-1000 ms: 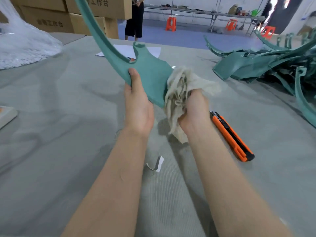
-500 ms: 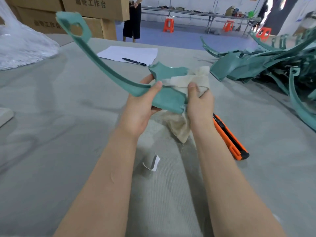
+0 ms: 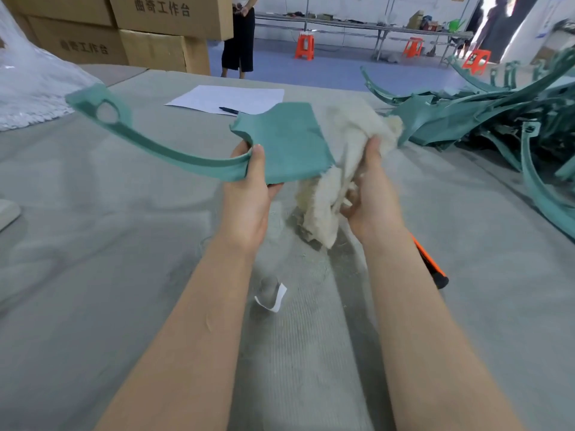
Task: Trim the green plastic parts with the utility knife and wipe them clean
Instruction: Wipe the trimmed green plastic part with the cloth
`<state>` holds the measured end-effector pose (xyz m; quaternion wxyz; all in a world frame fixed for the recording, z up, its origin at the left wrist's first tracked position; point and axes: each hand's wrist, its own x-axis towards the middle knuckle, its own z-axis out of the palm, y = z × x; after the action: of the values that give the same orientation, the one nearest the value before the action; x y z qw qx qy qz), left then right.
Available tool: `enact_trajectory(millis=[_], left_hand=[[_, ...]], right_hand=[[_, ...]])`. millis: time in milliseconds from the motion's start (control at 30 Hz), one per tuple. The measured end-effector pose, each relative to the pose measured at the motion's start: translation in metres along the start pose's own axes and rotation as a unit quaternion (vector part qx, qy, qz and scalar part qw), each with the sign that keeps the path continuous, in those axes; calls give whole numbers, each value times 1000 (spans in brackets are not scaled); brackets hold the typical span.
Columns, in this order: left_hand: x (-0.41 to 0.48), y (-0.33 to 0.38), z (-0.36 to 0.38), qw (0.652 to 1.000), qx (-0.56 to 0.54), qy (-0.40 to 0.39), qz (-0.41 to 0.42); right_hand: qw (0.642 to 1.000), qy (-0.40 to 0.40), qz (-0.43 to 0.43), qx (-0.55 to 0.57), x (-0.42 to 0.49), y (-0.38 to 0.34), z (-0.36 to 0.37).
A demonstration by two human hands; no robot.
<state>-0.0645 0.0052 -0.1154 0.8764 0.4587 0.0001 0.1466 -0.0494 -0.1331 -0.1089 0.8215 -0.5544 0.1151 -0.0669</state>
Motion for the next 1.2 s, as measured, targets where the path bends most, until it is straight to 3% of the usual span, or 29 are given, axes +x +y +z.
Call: enact_trajectory(millis=[67,133,233,300,433,567,667,833,900,1100,1200], left_hand=[[-3,0,2,999,22,-39,1],[-7,2,2,988,89,-128,-12],[-9,11,-13,928,166,-320,-97],[-10,18,-19,893,172,-384,-160],[-8,17,-8,946,50,-242,-209],[-8,19,-11,925,-133,-240,-264],[-6,23,-15,921,-191,-217,-260],[-20,7,9,949,-44,-215,-225],[-21,0,15,962,-38,-165,-213],[-7,-1,4,993,59,26,-103],[-3,1,-2,991,94,74,-66]], right_hand=[[997,-50,-13,-56,-3,6,10],[994,-37,-65,-73,-5,10,17],[996,24,-79,-16,-1,4,4],[991,61,-106,-52,6,-1,-12],[962,100,-213,-141,6,-5,-14],[936,102,-290,-172,1,-8,-3],[932,101,-304,-168,0,-12,-8],[921,152,-330,-138,-6,-5,-2],[930,142,-313,-128,-9,-4,1],[990,85,-106,-22,-10,-18,-5],[980,16,-134,-147,-22,-16,7]])
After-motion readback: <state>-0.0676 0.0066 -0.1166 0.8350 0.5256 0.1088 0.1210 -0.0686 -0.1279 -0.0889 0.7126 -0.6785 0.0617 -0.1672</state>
